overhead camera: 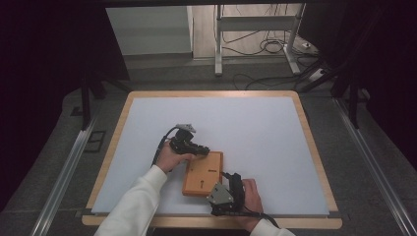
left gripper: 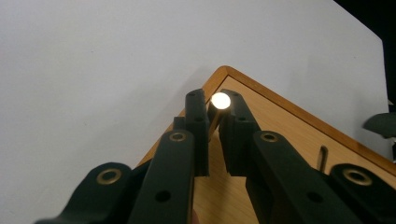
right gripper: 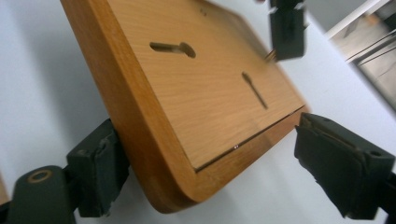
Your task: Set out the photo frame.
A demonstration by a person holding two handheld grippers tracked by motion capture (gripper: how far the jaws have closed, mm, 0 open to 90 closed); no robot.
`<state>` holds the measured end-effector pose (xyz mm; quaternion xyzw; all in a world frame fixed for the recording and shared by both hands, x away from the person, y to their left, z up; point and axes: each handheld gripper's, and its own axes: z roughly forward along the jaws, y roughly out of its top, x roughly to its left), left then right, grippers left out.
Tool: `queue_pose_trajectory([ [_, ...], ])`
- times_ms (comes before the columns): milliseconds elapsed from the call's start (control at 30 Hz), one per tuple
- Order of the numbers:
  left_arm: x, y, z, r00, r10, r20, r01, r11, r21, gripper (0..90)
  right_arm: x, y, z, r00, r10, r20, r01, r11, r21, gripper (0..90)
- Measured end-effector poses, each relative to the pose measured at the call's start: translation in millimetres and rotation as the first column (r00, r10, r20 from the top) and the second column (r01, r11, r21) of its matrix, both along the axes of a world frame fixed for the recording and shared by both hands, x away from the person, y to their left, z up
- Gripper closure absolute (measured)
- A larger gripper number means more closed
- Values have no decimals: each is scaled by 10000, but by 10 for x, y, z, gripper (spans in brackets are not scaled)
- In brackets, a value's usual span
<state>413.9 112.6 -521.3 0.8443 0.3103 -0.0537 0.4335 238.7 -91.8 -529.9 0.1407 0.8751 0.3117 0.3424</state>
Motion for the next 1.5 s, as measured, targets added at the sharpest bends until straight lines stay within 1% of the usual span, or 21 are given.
queue_pose_trajectory([
  [33,-3,-3,1,10000,64,-2,-64,10000,7,834,-6,1,15,9998,44,187,-43,10000,-44,145],
  [67,-3,-4,2,9999,109,21,-109,9999,24,838,-11,6,31,9996,37,280,-37,10000,1,162],
  [167,4,-3,-3,9998,171,58,-171,9999,-28,841,-10,3,82,9990,110,426,-115,9999,120,211],
  [333,-12,-25,9,9993,290,249,-293,9995,119,842,25,3,163,9988,367,319,-375,9990,231,286],
  [500,-6,-29,3,9991,350,250,-353,9993,103,843,56,36,202,9983,522,258,-524,9986,79,318],
  [700,11,-34,-10,9987,469,178,-471,9988,117,840,99,33,263,9975,688,147,-691,9974,221,392],
  [900,32,-23,-29,9986,527,86,-527,9986,-10,823,132,-23,357,9974,563,443,-577,9979,305,453],
  [1033,41,-19,-30,9985,545,43,-545,9985,-37,816,166,-68,407,9973,558,473,-574,9978,334,468],
  [1167,45,-19,-25,9988,472,115,-472,9989,-3,803,181,-82,423,9972,577,478,-593,9977,319,474],
  [1233,44,-15,-15,9990,398,213,-399,9992,35,782,189,-91,432,9973,567,459,-583,9976,360,476],
  [1300,34,-4,2,9984,420,374,-422,9991,22,728,202,-104,442,9975,577,415,-594,9973,425,477],
  [1367,22,17,23,9971,567,504,-570,9984,57,652,212,-113,450,9977,572,361,-589,9971,489,478],
  [1433,0,56,49,9946,744,723,-759,9969,186,573,226,-125,460,9980,551,307,-568,9967,580,481],
  [1500,-18,90,62,9922,922,842,-946,9952,258,509,235,-134,468,9984,518,247,-533,9964,665,482],
])
